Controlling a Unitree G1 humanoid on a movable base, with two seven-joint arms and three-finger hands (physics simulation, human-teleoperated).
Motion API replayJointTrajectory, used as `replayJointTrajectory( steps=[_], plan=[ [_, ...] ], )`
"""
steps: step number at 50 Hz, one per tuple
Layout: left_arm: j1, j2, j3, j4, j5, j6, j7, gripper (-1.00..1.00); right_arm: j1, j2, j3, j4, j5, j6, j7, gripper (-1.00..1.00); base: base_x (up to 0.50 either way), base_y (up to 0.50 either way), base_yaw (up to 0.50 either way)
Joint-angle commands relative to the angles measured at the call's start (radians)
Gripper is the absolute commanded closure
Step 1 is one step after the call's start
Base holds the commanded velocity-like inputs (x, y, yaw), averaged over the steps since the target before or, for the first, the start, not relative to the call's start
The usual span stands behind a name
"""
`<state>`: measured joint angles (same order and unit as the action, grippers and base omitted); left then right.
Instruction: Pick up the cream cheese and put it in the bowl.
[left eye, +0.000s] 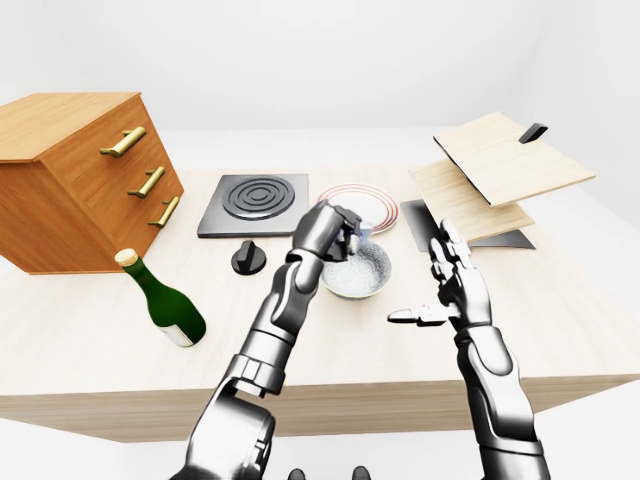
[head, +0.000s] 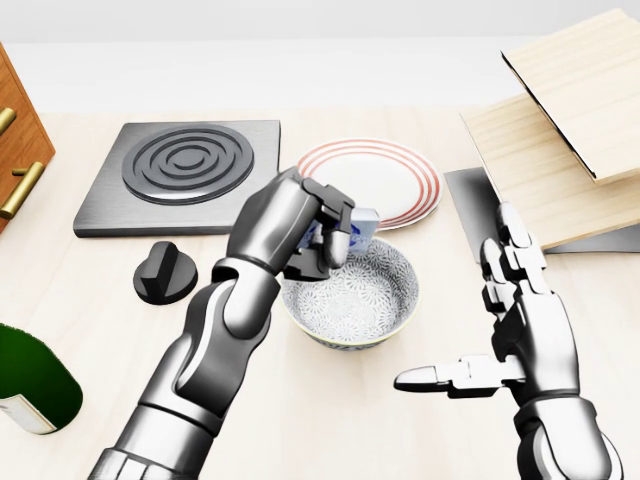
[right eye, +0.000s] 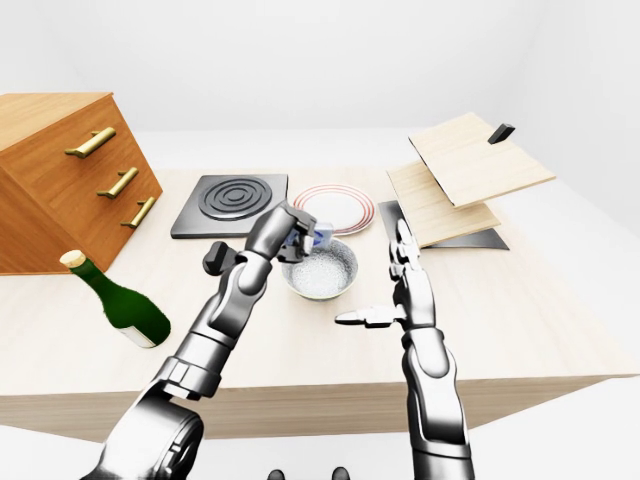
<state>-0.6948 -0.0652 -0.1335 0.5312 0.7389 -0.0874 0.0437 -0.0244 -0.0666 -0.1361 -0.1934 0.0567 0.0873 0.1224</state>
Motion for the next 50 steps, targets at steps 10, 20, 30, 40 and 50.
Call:
replayJointTrajectory(
  steps=[10, 20, 30, 40, 50],
  plan=[
    [-0.060, -0.004, 0.013, 0.084, 0.100, 0.000, -0.030, 1.00, -0.004, -0.007, -0.011, 0.045, 0.017, 0.000, 0.002, -1.00, 0.00, 0.00, 0.00],
    [-0.059, -0.003, 0.008, 0.132, 0.107, 0.000, -0.021, 1.00, -0.012, -0.010, -0.011, 0.050, 0.016, 0.000, 0.000, -1.00, 0.00, 0.00, 0.00],
    [-0.030, -0.011, -0.001, 0.152, 0.103, 0.000, -0.042, 1.00, -0.006, -0.013, -0.016, 0.050, 0.018, 0.000, 0.005, -1.00, 0.00, 0.00, 0.00],
    [-0.023, -0.016, -0.004, 0.151, 0.114, 0.000, -0.047, 1.00, -0.007, -0.012, -0.018, 0.061, 0.019, 0.000, 0.007, -1.00, 0.00, 0.00, 0.00],
    [-0.031, -0.015, -0.006, 0.192, 0.135, 0.000, -0.039, 1.00, -0.004, -0.010, -0.016, 0.061, 0.018, 0.000, 0.008, -1.00, 0.00, 0.00, 0.00]
  ],
)
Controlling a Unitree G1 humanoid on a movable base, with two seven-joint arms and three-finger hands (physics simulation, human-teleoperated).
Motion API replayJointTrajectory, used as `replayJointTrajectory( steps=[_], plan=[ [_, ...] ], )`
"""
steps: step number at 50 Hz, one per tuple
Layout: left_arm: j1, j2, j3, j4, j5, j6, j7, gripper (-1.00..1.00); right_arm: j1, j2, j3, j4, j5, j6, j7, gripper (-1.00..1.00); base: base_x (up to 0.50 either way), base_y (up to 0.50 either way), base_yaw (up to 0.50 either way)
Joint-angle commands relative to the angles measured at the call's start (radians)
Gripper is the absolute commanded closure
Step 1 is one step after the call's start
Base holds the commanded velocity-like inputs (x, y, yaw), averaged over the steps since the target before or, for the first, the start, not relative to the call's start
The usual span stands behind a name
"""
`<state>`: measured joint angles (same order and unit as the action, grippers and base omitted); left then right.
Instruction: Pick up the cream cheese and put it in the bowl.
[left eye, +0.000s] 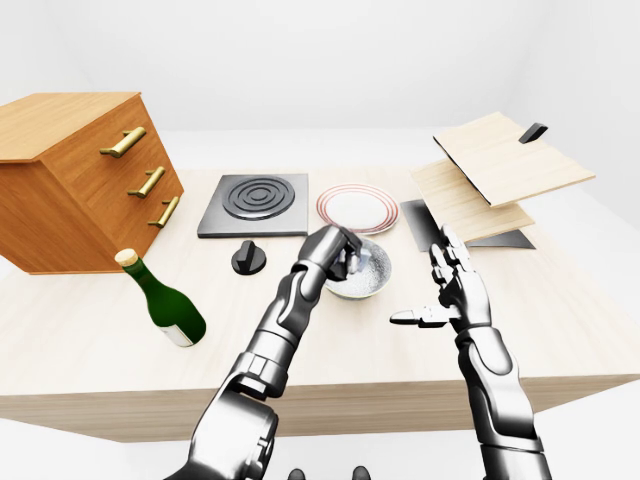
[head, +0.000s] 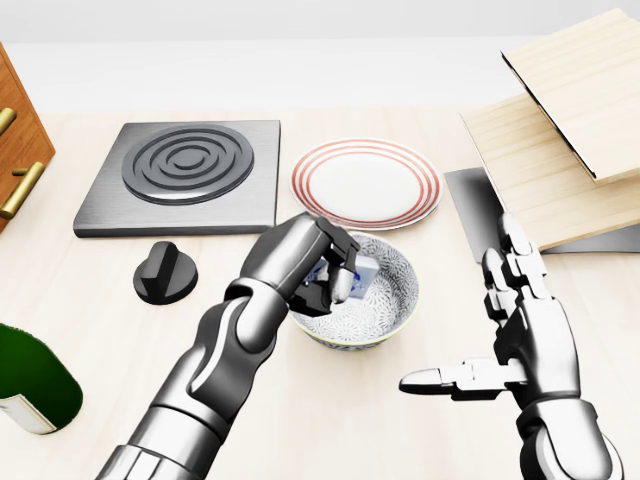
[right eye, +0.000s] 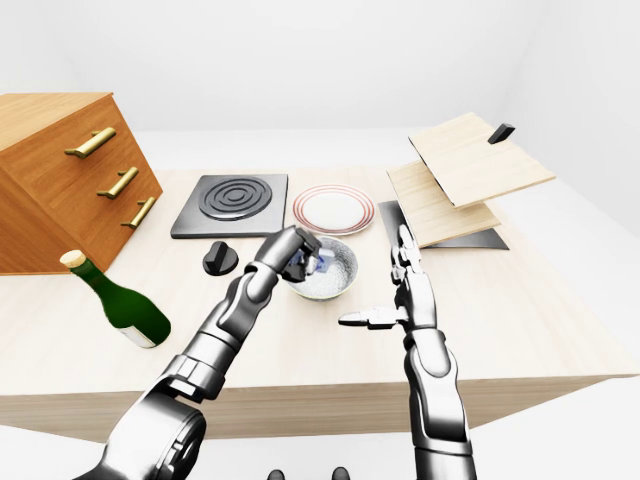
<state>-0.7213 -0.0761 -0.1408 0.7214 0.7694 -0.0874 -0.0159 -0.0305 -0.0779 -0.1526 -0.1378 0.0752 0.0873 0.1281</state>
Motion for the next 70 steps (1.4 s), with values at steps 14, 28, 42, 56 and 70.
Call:
replayJointTrajectory(
  steps=[14, 28, 42, 56, 70],
  plan=[
    [-0.018, -0.004, 0.001, 0.019, 0.115, 0.000, 0.019, 1.00, 0.002, 0.003, 0.004, 0.008, -0.003, 0.000, 0.001, -1.00, 0.00, 0.00, 0.00],
    [-0.039, 0.006, 0.006, 0.080, 0.123, 0.000, 0.041, 1.00, 0.004, 0.003, 0.006, 0.014, -0.003, 0.000, 0.000, -1.00, 0.00, 0.00, 0.00],
    [-0.046, 0.006, 0.006, 0.104, 0.132, 0.000, 0.056, 0.26, 0.009, 0.004, 0.004, 0.011, -0.003, 0.000, 0.005, -1.00, 0.00, 0.00, 0.00],
    [-0.070, 0.010, 0.013, 0.117, 0.120, 0.000, 0.067, -1.00, -0.001, 0.005, 0.013, 0.045, -0.011, -0.001, -0.001, -1.00, 0.00, 0.00, 0.00],
    [-0.018, -0.032, 0.036, -0.284, -0.014, 0.000, -0.185, -1.00, -0.018, 0.004, 0.024, 0.061, -0.022, -0.003, -0.014, -1.00, 0.00, 0.00, 0.00]
  ],
)
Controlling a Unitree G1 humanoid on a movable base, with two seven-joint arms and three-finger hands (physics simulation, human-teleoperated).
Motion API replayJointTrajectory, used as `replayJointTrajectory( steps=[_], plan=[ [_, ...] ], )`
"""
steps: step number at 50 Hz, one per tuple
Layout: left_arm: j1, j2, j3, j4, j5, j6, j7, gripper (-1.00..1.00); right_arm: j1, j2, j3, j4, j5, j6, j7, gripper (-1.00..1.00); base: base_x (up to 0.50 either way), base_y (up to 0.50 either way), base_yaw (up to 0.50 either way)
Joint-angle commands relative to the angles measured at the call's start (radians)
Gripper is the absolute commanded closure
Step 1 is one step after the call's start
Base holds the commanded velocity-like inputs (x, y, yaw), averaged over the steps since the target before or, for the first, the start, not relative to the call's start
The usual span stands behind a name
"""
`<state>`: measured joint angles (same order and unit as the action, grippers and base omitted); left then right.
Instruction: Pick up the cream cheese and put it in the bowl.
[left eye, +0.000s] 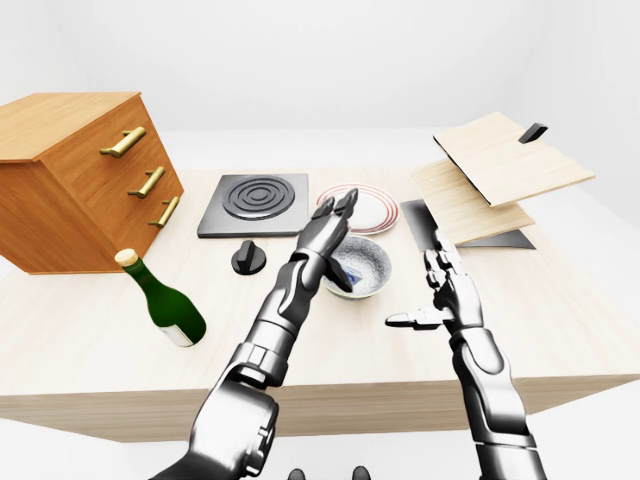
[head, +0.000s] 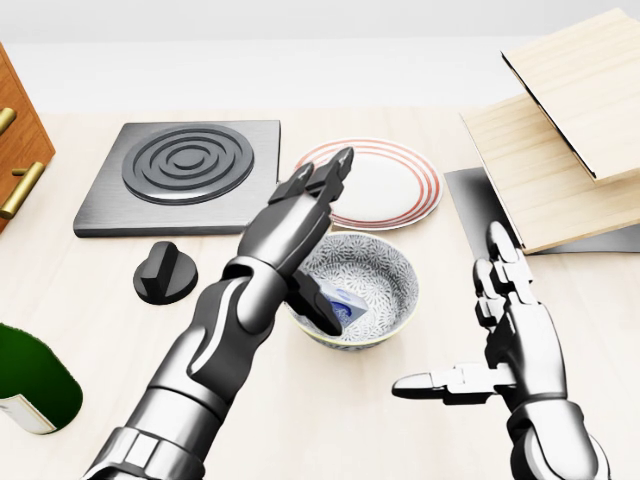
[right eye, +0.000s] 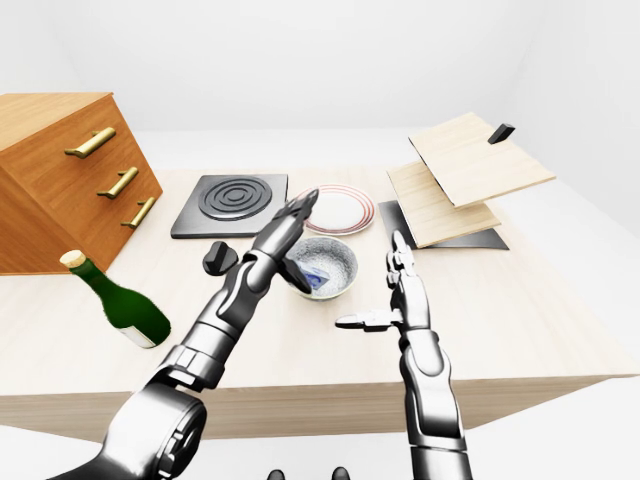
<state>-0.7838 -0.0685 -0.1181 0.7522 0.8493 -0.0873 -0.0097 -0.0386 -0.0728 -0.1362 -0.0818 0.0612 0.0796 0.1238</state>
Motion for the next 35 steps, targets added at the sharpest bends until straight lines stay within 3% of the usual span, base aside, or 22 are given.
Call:
replayJointTrajectory(
  steps=[1, 3, 5, 6, 14, 23, 24, 29, 33, 35],
  plan=[
    [0.056, -0.043, 0.008, -0.378, -0.111, 0.000, -0.224, -1.00, -0.010, -0.001, 0.008, 0.000, -0.008, 0.007, -0.009, -1.00, 0.00, 0.00, 0.00],
    [0.081, -0.051, 0.005, -0.523, -0.147, 0.092, -0.289, -1.00, -0.007, -0.002, 0.005, -0.011, -0.008, 0.008, -0.009, -1.00, 0.00, 0.00, 0.00],
    [0.114, -0.046, 0.001, -0.631, -0.177, 0.154, -0.333, -1.00, -0.003, -0.001, 0.004, -0.034, -0.006, 0.008, -0.010, -1.00, 0.00, 0.00, 0.00],
    [0.127, -0.040, 0.002, -0.663, -0.189, 0.174, -0.336, -1.00, -0.001, 0.000, 0.004, -0.045, -0.006, 0.008, -0.011, -1.00, 0.00, 0.00, 0.00],
    [0.302, 0.048, 0.047, -0.820, -0.336, 0.175, -0.325, -1.00, 0.033, 0.006, 0.002, -0.205, -0.038, 0.008, -0.022, -1.00, 0.00, 0.00, 0.00],
    [0.460, 0.098, 0.093, -0.958, -0.501, 0.175, -0.272, -1.00, 0.059, 0.027, 0.024, -0.331, -0.068, 0.008, -0.025, -1.00, 0.00, 0.00, 0.00],
    [0.505, 0.093, 0.089, -0.961, -0.521, 0.175, -0.262, -1.00, 0.063, 0.031, 0.028, -0.351, -0.070, 0.008, -0.028, -1.00, 0.00, 0.00, 0.00],
    [0.591, 0.074, 0.068, -0.895, -0.570, 0.084, -0.204, -1.00, 0.071, 0.045, 0.053, -0.343, -0.084, 0.008, -0.042, -1.00, 0.00, 0.00, 0.00],
    [0.645, 0.048, 0.048, -0.956, -0.627, 0.110, -0.171, -1.00, 0.067, 0.050, 0.066, -0.298, -0.088, 0.008, -0.056, -1.00, 0.00, 0.00, 0.00],
    [0.655, 0.046, 0.041, -0.958, -0.636, 0.104, -0.143, -1.00, 0.070, 0.049, 0.068, -0.292, -0.085, 0.008, -0.059, -1.00, 0.00, 0.00, 0.00]
  ],
)
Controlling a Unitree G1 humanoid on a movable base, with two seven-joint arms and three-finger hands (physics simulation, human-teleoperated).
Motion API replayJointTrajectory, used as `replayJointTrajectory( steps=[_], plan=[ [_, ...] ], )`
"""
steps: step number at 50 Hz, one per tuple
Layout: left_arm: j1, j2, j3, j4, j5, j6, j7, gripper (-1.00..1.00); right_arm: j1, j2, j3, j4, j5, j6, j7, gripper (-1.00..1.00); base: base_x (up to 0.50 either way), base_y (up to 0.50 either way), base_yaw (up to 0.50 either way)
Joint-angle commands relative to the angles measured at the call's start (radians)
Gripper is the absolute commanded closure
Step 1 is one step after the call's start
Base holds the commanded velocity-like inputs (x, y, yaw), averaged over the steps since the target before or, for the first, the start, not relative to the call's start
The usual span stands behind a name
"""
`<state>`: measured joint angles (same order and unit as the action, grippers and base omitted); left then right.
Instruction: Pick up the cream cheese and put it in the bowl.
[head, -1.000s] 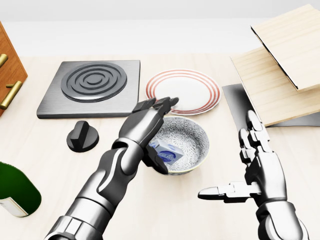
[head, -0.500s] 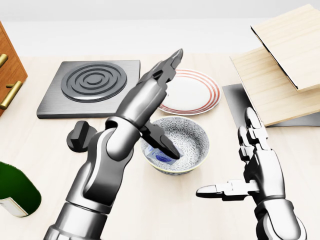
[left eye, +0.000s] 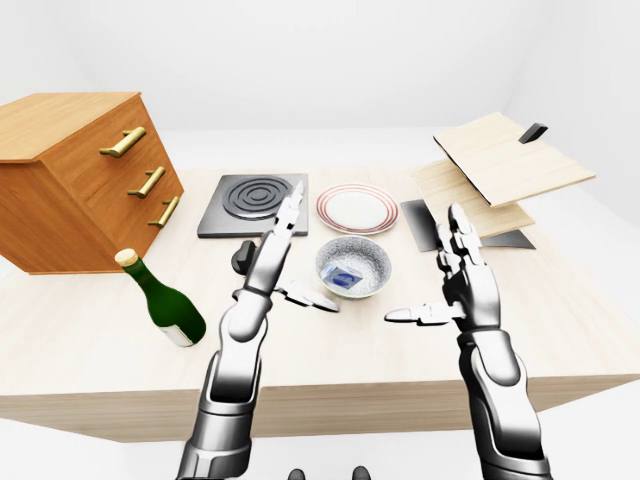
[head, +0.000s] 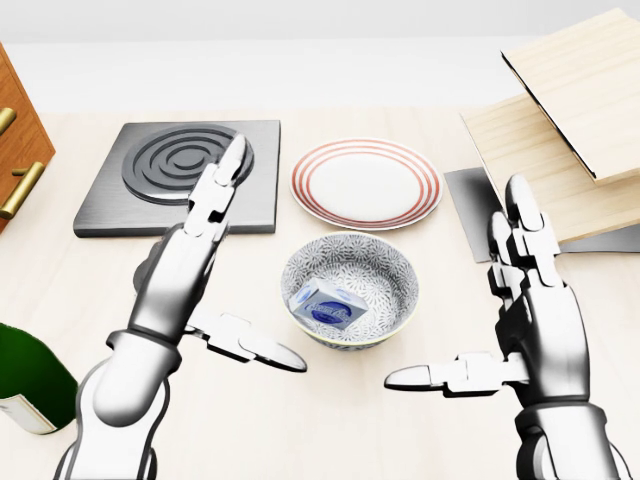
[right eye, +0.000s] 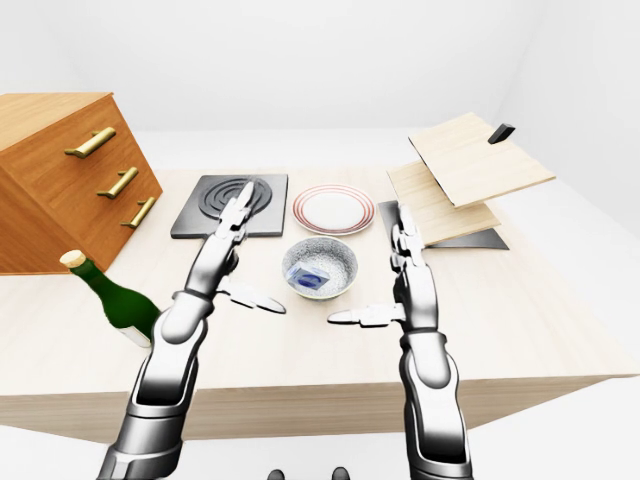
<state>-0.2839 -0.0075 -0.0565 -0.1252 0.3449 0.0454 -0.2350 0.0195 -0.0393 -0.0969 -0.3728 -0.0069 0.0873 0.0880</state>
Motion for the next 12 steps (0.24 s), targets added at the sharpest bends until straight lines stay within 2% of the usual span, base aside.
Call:
replayJointTrajectory(
  steps=[1, 3, 4, 5, 8, 9, 12],
  plan=[
    [0.157, -0.017, -0.021, -0.081, -0.147, -0.022, 0.088, -1.00, 0.011, 0.015, 0.030, 0.004, -0.018, 0.000, -0.026, -1.00, 0.00, 0.00, 0.00],
    [0.161, -0.023, -0.022, -0.066, -0.167, -0.032, 0.114, -1.00, 0.005, 0.019, 0.036, 0.013, -0.018, 0.000, -0.034, -1.00, 0.00, 0.00, 0.00],
    [0.170, -0.025, -0.031, -0.054, -0.166, -0.058, 0.130, -1.00, 0.010, 0.022, 0.045, 0.015, -0.023, 0.000, -0.037, -1.00, 0.00, 0.00, 0.00],
    [0.171, -0.024, -0.031, -0.047, -0.172, -0.066, 0.138, -1.00, 0.012, 0.022, 0.051, 0.019, -0.025, 0.000, -0.038, -1.00, 0.00, 0.00, 0.00],
    [0.167, -0.021, -0.032, -0.035, -0.181, -0.073, 0.155, -1.00, 0.015, 0.022, 0.061, 0.042, -0.033, 0.000, -0.040, -1.00, 0.00, 0.00, 0.00],
    [0.161, -0.019, -0.029, -0.031, -0.182, -0.074, 0.158, -1.00, 0.014, 0.021, 0.060, 0.050, -0.032, 0.000, -0.039, -1.00, 0.00, 0.00, 0.00],
    [0.147, -0.016, -0.015, -0.051, -0.200, -0.047, 0.164, -1.00, 0.010, 0.021, 0.058, 0.058, -0.029, 0.000, -0.040, -1.00, 0.00, 0.00, 0.00]
  ],
)
